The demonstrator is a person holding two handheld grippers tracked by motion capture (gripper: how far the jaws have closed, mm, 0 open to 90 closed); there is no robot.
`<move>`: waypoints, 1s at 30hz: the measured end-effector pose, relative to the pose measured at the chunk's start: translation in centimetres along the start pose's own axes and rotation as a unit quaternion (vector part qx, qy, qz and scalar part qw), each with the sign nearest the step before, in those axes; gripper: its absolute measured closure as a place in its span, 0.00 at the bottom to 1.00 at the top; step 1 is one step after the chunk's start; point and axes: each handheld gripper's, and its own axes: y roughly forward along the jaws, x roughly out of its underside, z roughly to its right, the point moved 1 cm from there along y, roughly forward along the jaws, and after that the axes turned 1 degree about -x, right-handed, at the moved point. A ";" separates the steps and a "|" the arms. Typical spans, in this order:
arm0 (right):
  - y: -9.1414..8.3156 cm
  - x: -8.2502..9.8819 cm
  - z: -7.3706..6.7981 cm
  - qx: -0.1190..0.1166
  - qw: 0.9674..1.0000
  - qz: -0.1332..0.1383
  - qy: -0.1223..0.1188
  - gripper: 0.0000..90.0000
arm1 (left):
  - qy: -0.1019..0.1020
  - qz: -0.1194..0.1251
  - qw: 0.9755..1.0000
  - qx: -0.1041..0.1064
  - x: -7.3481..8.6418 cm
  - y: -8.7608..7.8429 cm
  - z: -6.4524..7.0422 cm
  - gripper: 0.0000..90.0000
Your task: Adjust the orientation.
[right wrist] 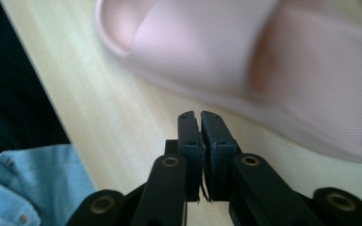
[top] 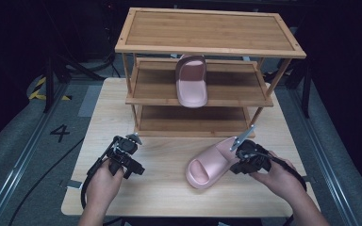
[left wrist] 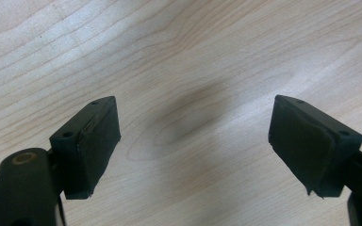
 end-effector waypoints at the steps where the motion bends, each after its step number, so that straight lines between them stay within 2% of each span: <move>1: -0.3 0.0 0.4 0.005 1.000 0.009 0.006 0.99 | 0.002 -0.002 1.000 0.000 0.1 -0.1 0.0 0.20; 4: -0.8 -0.2 1.6 0.015 0.999 0.033 0.025 1.00 | -0.001 0.002 1.000 -0.001 0.5 -0.1 0.0 0.20; 6: -0.7 -0.3 1.9 0.017 0.999 0.037 0.031 1.00 | -0.003 0.001 1.000 -0.002 0.8 -0.2 -0.1 0.20; 8: 0.2 -0.6 3.1 0.029 0.998 0.041 0.040 1.00 | -0.002 0.001 1.000 0.000 1.2 -0.2 -0.2 0.20; 9: 0.6 -0.7 3.4 0.030 0.998 0.040 0.044 1.00 | -0.003 0.004 1.000 -0.003 1.4 -0.1 -0.2 0.20; 10: 1.2 -0.9 3.8 0.030 0.998 0.037 0.047 1.00 | -0.005 0.000 1.000 0.004 1.6 -0.2 -0.2 0.20; 11: 1.5 -1.0 3.9 0.031 0.998 0.037 0.047 1.00 | 0.001 0.003 1.000 -0.003 1.7 -0.2 -0.3 0.20; 12: 1.9 -1.1 4.1 0.032 0.998 0.036 0.049 0.99 | -0.003 0.000 1.000 0.001 1.8 -0.1 -0.3 0.20; 15: 2.8 -1.4 4.4 0.028 0.998 0.031 0.046 0.99 | 0.002 -0.001 1.000 0.000 1.9 0.0 -0.4 0.20; 17: 3.2 -1.5 4.3 0.021 0.998 0.021 0.048 0.99 | -0.002 -0.001 1.000 0.003 1.9 0.2 -0.3 0.20; 21: 3.2 -1.3 3.7 0.023 0.999 0.014 0.042 0.99 | 0.005 -0.008 1.000 0.002 1.5 0.4 -0.2 0.20; 26: 2.8 -0.8 2.9 0.027 0.999 0.009 0.040 0.99 | 0.025 -0.011 1.000 0.002 0.8 0.6 0.1 0.20; 30: 2.6 -0.5 1.9 0.029 0.999 0.001 0.032 0.99 | 0.031 -0.014 0.999 0.004 0.1 0.9 0.3 0.20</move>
